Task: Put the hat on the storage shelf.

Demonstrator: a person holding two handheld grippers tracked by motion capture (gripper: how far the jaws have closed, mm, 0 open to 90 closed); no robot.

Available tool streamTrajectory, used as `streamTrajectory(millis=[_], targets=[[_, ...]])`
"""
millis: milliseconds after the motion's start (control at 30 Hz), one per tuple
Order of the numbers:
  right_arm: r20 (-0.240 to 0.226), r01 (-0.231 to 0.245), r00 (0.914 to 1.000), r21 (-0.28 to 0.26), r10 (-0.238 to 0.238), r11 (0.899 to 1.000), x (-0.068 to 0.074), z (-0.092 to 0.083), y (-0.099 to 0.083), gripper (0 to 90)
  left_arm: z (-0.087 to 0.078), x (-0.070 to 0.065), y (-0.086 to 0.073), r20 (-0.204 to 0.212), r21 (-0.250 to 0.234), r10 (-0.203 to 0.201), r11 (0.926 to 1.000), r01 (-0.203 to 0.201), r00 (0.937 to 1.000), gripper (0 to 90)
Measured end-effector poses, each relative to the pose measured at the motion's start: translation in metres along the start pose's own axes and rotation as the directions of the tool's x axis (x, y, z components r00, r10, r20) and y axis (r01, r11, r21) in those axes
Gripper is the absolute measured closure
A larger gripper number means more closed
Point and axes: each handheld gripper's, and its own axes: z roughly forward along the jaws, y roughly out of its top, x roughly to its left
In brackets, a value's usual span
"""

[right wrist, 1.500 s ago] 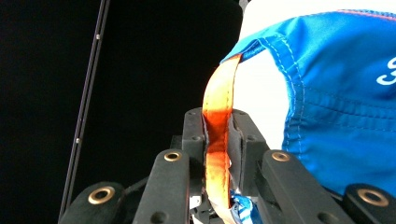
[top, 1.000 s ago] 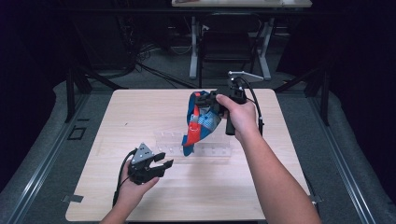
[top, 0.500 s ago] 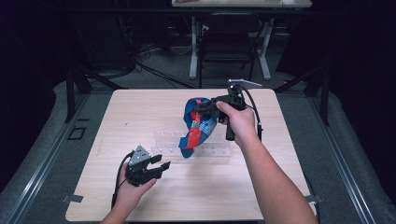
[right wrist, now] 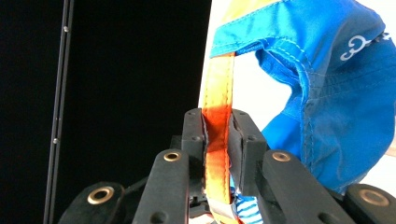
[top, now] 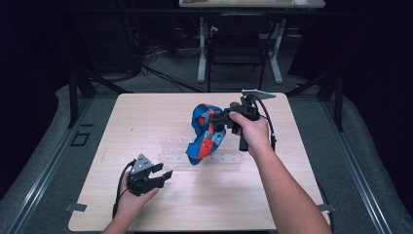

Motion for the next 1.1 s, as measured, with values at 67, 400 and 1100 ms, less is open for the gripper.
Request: streamTrajectory(millis=[67, 400, 1100], targets=[[0.001, -0.005, 1.0, -0.008, 0.005, 1.0, -0.001, 0.0, 0.0, 77.6, -0.001, 0.002, -0.001, -0.005, -0.008, 0.0, 1.0, 0.0, 1.0, 49.9], [0.017, 0.024, 0.9996, -0.039, -0.023, 0.999, -0.002, -0.007, -0.001, 69.3, -0.002, 0.014, -0.004, -0.031, 0.001, -0.025, 0.9997, 0.025, 0.9992, 48.8], [0.141, 0.14, 0.9811, -0.045, -0.132, 0.989, -0.014, -0.036, -0.016, 47.0, -0.002, 0.018, -0.005, -0.031, 0.017, -0.057, 0.9982, 0.057, 0.9979, 45.3]])
